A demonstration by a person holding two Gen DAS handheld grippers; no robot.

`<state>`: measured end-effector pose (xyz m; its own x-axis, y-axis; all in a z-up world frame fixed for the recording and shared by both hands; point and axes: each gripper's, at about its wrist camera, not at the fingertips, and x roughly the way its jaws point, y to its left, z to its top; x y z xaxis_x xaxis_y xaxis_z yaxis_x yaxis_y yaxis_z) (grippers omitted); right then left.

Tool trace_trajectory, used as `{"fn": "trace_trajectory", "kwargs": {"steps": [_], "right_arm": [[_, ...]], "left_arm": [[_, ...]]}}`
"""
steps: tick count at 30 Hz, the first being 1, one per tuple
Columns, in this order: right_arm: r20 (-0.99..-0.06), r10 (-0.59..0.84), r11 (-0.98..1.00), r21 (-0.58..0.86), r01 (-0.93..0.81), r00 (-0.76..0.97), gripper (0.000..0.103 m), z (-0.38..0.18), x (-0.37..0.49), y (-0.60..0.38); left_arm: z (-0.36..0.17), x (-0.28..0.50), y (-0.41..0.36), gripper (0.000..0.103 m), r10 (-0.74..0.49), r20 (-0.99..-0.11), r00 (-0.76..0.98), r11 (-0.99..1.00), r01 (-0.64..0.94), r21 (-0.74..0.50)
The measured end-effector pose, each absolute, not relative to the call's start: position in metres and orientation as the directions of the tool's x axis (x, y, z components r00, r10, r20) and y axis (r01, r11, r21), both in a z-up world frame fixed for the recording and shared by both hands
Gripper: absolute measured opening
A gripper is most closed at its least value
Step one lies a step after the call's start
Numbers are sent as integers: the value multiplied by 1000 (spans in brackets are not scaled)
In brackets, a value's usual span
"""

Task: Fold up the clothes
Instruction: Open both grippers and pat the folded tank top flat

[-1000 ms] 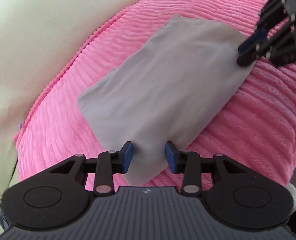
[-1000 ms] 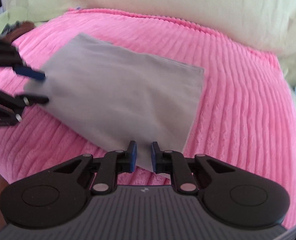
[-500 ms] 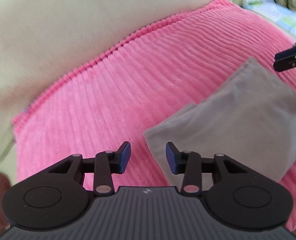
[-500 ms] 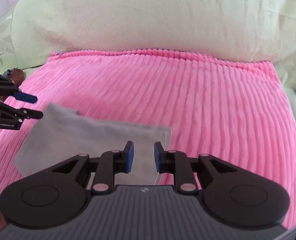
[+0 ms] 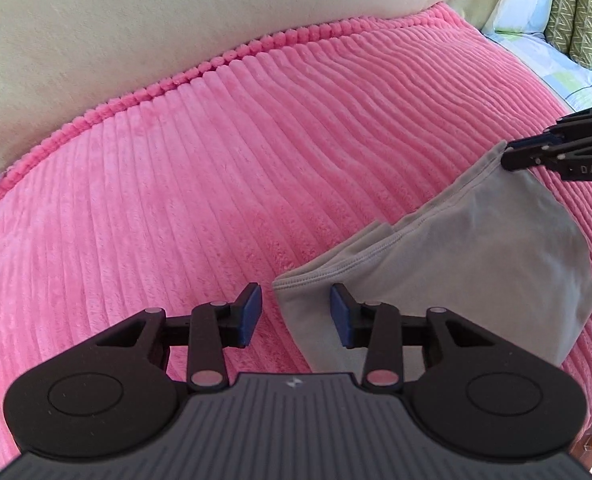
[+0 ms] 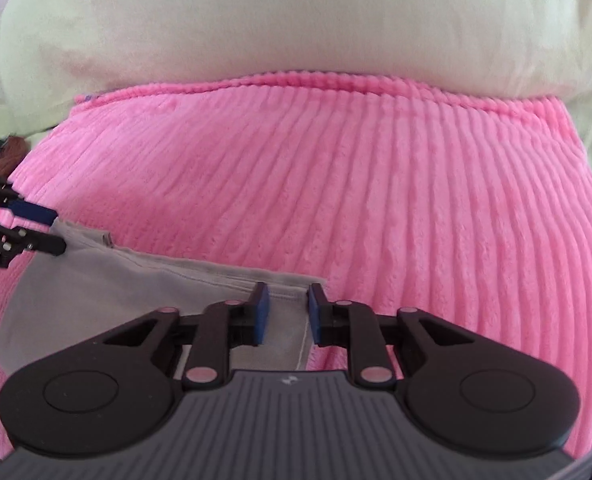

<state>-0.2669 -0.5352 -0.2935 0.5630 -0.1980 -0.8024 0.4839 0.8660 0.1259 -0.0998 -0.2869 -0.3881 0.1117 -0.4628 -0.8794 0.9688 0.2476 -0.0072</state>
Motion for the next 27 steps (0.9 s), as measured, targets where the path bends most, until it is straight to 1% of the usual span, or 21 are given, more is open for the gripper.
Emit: {"fn": "trace_trajectory", "kwargs": {"steps": [1,3,6,14,19,23,24,25,26,27], "right_arm": [[-798,-205,873,112,474,567,4,-291,-268,-533],[-790,-219,878,96,469,572,4,-287,-269,-530],[-782,-236,873,90,479,576,3,-282,-270,-530],[-793,-285,862,34,505,539,3,-289,-264,-532],[-795,-298,851,29,524,528,3,-295,-259,-534],[-813,-300,850,9,526,499,5,-306,-248,-534],[-818,-298,846,11,532,492,6,-307,-246,-535],[-820,-308,837,7,548,482,9,-305,-245,-536],[-821,-325,825,-3,566,469,25,-301,-245,-538],[-818,-351,807,-19,590,455,35,-296,-247,-538]], "left_arm": [[-387,-101,-286,24,-469,-876,115,242,970,-2],[-385,-103,-284,17,-485,-866,122,229,973,9],[-382,-102,-281,14,-500,-857,123,226,974,9],[-380,-97,-290,14,-520,-845,125,233,973,1],[-390,-92,-294,15,-502,-854,133,257,966,-1],[-390,-93,-292,17,-482,-861,165,279,960,28],[-388,-94,-291,17,-471,-863,183,290,956,44],[-384,-93,-289,20,-459,-865,201,307,950,57],[-379,-92,-287,19,-442,-868,225,334,940,74],[-372,-90,-282,19,-428,-867,254,361,928,93]]}}
